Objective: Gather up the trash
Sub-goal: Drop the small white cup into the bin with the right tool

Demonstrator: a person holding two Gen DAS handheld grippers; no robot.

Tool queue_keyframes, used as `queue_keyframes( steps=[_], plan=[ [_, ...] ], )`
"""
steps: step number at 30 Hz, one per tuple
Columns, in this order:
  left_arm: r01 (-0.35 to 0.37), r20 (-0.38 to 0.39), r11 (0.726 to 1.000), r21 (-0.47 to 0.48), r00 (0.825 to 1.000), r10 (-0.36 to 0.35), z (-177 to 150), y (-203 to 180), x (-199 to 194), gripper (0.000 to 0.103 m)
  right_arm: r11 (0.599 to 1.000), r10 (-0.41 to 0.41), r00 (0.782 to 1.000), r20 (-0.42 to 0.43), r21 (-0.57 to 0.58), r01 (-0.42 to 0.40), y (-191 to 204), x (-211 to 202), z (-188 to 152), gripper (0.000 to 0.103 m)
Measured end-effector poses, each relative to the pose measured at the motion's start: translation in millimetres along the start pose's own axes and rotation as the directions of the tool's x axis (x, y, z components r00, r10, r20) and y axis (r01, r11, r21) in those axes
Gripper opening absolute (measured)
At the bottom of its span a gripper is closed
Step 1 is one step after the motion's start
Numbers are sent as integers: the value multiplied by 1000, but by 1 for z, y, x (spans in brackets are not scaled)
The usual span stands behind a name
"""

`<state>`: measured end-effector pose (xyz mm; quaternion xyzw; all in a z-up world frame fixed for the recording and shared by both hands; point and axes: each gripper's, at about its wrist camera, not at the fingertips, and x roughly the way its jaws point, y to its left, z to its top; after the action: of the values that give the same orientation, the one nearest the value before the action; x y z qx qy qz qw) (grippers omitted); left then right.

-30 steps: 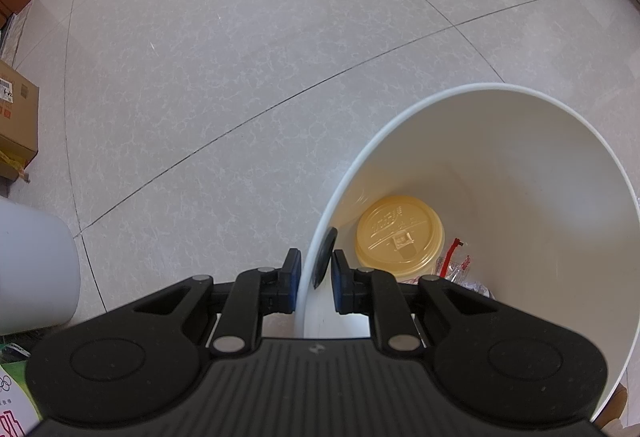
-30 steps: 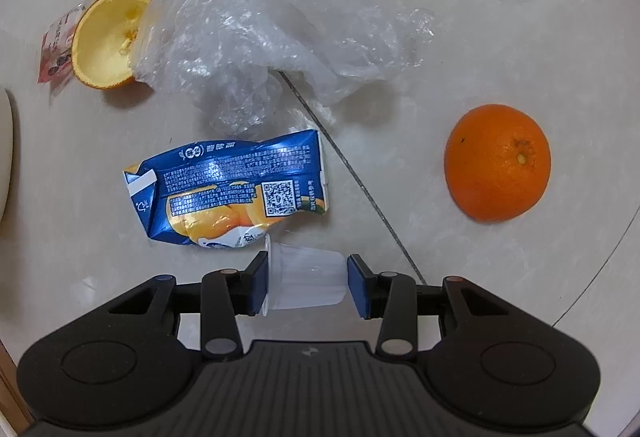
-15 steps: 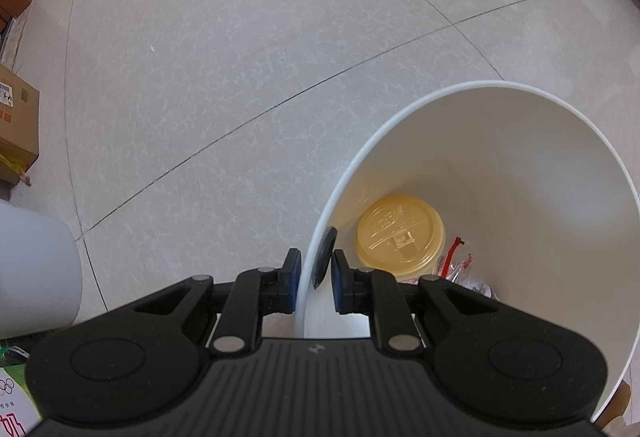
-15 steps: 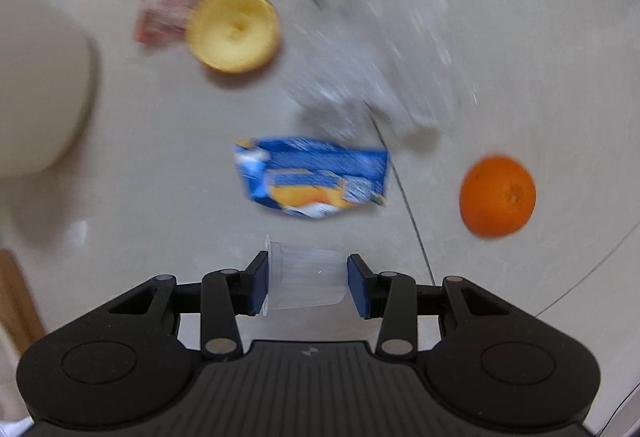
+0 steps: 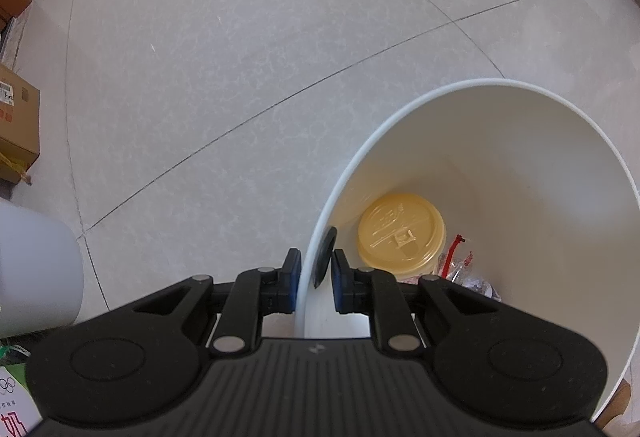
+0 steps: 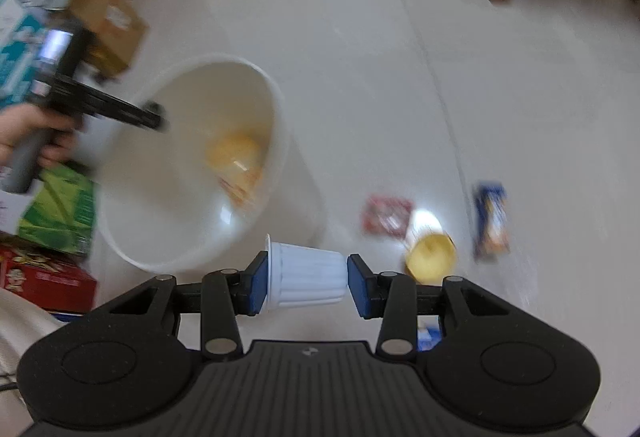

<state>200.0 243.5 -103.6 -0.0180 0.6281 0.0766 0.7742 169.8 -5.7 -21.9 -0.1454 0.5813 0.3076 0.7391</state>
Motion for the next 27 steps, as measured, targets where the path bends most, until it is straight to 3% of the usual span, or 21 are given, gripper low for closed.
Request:
queue_keyframes(
  steps=[6,10,15,27],
  plan=[
    [19,2,1000,-21,1000,-19,-1,7,1,14,994,77,996,35,-82,-74,47,10,30,46],
    [20,1,1000,-23,1000,-20,-1,9,1,14,988,94,995,33,-124,-90,65,33,32,46],
    [17,1,1000,-16,1000,-16,0,8,1,14,984,86,996,8,-159,-83,75,54,24,54],
    [17,0,1000,-19,1000,-17,0,8,0,14,994,-17,996,88,-106,26,17,25,-4,79]
  ],
)
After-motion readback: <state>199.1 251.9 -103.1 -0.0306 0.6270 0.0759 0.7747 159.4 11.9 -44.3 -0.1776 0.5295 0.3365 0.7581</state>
